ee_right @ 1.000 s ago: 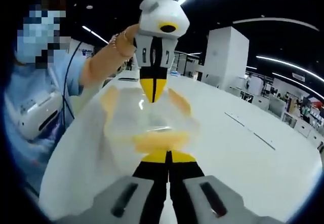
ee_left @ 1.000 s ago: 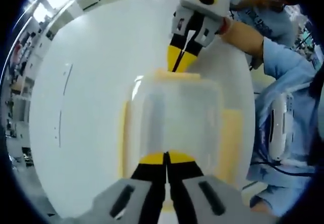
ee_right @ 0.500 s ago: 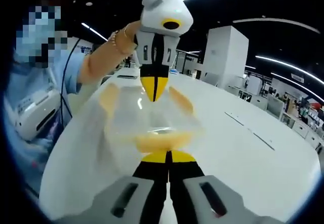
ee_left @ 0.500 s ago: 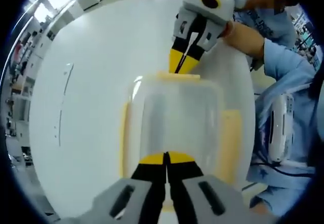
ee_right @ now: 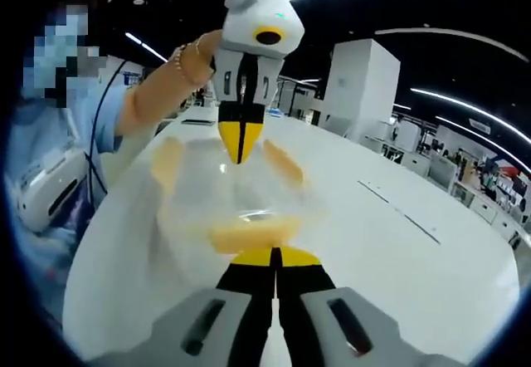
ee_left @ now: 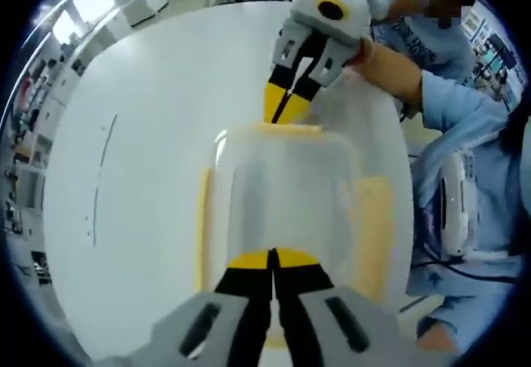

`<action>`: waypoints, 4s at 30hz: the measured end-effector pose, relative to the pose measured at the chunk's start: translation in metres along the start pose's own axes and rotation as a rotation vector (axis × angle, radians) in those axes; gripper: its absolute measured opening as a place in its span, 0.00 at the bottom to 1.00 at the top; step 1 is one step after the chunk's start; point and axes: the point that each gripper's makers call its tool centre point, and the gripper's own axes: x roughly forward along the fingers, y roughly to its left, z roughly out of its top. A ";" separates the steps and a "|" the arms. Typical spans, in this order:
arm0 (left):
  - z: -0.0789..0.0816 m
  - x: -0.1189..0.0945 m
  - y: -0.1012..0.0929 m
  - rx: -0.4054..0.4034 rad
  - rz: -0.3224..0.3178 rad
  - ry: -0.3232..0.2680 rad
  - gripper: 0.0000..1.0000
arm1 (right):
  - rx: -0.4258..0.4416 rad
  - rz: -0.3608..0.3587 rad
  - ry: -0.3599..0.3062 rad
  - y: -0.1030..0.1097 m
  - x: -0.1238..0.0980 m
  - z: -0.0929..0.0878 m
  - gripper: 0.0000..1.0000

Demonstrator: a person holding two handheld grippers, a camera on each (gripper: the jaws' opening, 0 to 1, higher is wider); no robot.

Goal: Snap each plastic latch of the storage box into its locked position after aligning the lid with the box until every specified latch is closed and the lid sits flush.

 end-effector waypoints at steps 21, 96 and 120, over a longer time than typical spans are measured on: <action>0.002 0.002 0.000 -0.016 -0.012 -0.125 0.00 | -0.255 0.160 0.152 0.037 0.027 0.074 0.00; -0.103 -0.026 0.001 -0.226 -0.023 -0.877 0.00 | -0.496 0.230 0.797 0.076 0.062 0.066 0.00; -0.105 -0.010 0.010 -0.185 -0.017 -0.832 0.00 | -0.469 0.211 0.888 0.047 0.055 0.055 0.00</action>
